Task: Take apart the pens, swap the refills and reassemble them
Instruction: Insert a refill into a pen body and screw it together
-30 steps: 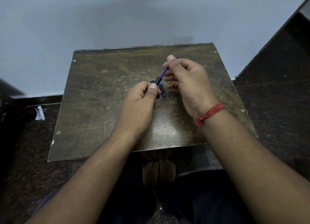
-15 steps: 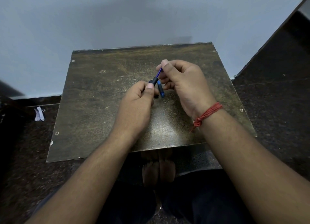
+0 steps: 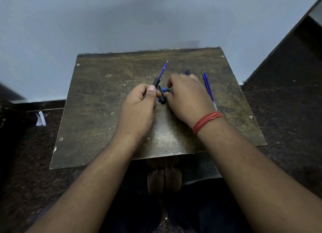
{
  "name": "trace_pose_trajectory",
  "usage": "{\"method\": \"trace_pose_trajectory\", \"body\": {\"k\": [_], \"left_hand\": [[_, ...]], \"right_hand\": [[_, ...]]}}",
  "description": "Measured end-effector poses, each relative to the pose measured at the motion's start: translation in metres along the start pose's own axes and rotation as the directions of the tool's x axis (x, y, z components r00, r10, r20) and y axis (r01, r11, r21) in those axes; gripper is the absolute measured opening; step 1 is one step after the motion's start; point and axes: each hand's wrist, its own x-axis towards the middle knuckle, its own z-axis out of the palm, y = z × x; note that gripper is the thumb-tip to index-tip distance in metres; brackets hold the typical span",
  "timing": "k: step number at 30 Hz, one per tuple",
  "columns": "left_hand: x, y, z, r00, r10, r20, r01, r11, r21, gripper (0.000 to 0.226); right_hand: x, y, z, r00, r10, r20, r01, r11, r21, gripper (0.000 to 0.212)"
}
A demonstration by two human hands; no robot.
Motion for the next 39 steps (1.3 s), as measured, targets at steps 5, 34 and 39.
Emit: {"method": "trace_pose_trajectory", "body": {"k": [5, 34, 39], "left_hand": [[0.0, 0.0, -0.001, 1.0, 0.0, 0.001, 0.0, 1.0, -0.004, 0.03], [-0.002, -0.005, 0.004, 0.997, -0.007, 0.08, -0.002, 0.994, 0.11, 0.033], [-0.002, -0.007, 0.004, 0.996, -0.018, 0.09, 0.009, 0.994, 0.106, 0.033]], "right_hand": [[0.005, 0.002, -0.002, 0.997, 0.073, -0.007, -0.072, 0.993, 0.098, 0.024], [0.01, 0.014, -0.012, 0.862, 0.507, -0.023, -0.114, 0.237, 0.965, 0.004], [0.01, 0.014, -0.012, 0.879, 0.475, -0.028, -0.1, 0.242, 0.965, 0.005]]}}
